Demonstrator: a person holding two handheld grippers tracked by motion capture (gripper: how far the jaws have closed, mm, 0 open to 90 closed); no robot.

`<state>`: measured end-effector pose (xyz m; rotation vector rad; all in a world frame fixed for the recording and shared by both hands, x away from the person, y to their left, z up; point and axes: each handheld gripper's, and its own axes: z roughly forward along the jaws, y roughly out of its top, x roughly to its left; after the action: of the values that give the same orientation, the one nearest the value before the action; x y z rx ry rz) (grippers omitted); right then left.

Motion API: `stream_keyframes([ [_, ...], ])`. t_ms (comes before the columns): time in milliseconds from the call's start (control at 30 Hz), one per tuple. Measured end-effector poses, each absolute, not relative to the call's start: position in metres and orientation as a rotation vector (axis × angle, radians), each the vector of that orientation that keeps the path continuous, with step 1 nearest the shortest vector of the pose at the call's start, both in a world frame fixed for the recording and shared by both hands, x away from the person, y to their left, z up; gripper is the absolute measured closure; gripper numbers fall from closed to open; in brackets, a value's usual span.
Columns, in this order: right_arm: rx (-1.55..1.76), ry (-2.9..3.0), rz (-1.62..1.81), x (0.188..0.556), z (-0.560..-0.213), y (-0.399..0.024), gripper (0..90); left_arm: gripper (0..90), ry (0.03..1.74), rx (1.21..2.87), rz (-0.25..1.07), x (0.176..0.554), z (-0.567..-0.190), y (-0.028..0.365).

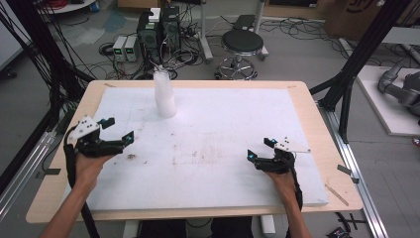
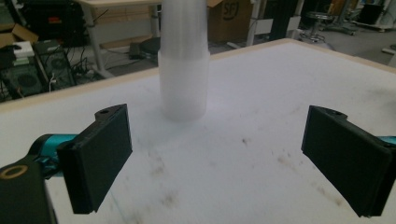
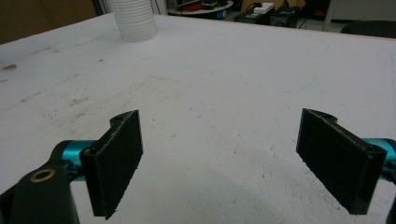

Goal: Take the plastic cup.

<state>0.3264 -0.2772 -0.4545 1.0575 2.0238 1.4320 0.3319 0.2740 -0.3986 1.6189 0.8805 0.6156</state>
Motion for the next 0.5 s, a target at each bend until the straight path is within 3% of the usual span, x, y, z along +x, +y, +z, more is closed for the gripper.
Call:
stream_keyframes([
  [267, 1.081, 2.056, 1.429, 0.33, -0.455, -0.277, 14.6, 8.4, 0.804, 1.669, 0.593, 0.386, -0.342, 0.269],
  [500, 1.073, 2.053, 1.43, 0.33, -0.455, -0.277, 14.6, 8.4, 0.792, 1.675, 0.588, 0.419, -0.315, 0.264],
])
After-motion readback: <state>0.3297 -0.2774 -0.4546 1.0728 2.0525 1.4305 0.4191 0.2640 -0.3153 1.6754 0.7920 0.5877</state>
